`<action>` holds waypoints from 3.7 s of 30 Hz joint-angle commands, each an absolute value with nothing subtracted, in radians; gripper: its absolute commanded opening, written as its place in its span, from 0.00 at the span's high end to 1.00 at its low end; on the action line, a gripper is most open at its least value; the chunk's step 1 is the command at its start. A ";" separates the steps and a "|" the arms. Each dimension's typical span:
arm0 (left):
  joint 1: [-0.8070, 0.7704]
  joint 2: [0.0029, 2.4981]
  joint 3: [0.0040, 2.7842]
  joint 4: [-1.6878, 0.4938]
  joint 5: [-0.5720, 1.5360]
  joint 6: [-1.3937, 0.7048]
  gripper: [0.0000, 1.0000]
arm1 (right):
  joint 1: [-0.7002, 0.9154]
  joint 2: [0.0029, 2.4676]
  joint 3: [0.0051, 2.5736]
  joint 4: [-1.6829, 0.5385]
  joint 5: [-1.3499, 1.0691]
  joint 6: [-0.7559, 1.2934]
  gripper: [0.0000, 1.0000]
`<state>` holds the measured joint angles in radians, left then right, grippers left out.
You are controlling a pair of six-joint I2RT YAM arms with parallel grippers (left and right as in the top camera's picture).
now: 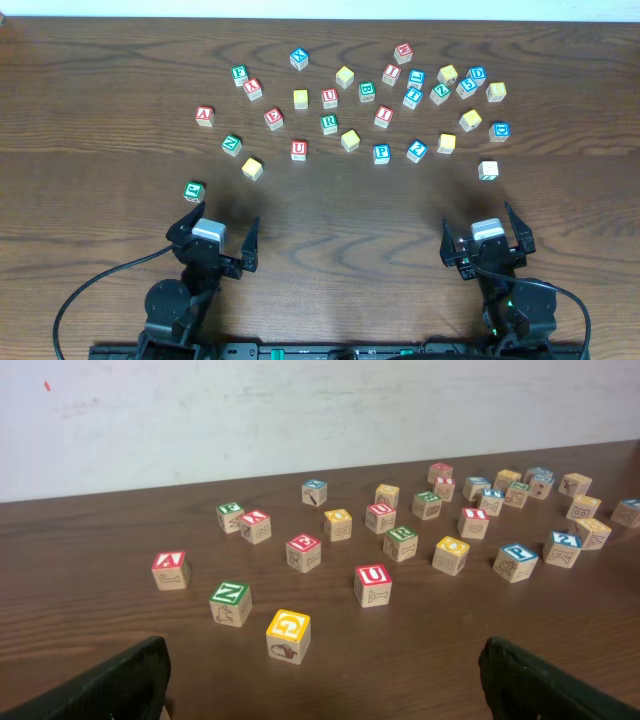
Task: Spell out NEURIPS
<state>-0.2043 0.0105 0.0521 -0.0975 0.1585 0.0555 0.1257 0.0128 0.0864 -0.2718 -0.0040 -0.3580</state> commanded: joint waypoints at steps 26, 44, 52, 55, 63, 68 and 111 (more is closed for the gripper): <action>-0.200 0.004 0.035 -0.126 0.169 0.054 0.03 | 0.112 0.006 0.083 -0.271 -0.006 -0.345 0.01; -0.200 0.004 0.035 -0.126 0.169 0.054 0.03 | 0.112 0.006 0.083 -0.271 -0.006 -0.345 0.01; -0.200 0.004 0.035 -0.126 0.169 0.054 0.03 | 0.112 0.006 0.083 -0.271 -0.006 -0.345 0.01; -0.200 0.004 0.035 -0.126 0.169 0.054 0.03 | 0.112 0.006 0.083 -0.271 -0.006 -0.345 0.01; -0.200 0.004 0.035 -0.122 0.169 0.054 0.03 | 0.112 0.006 0.083 -0.271 -0.006 -0.345 0.01; -0.200 0.004 0.038 -0.119 0.176 0.038 0.03 | 0.112 0.006 0.083 -0.271 -0.006 -0.345 0.01; -0.166 1.307 1.159 -0.361 -0.020 -0.356 0.02 | 0.112 0.006 0.083 -0.271 -0.006 -0.345 0.01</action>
<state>-0.1978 1.3090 1.1255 -0.3359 0.1188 -0.1226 0.1253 0.0120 0.0845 -0.2680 -0.0044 -0.3576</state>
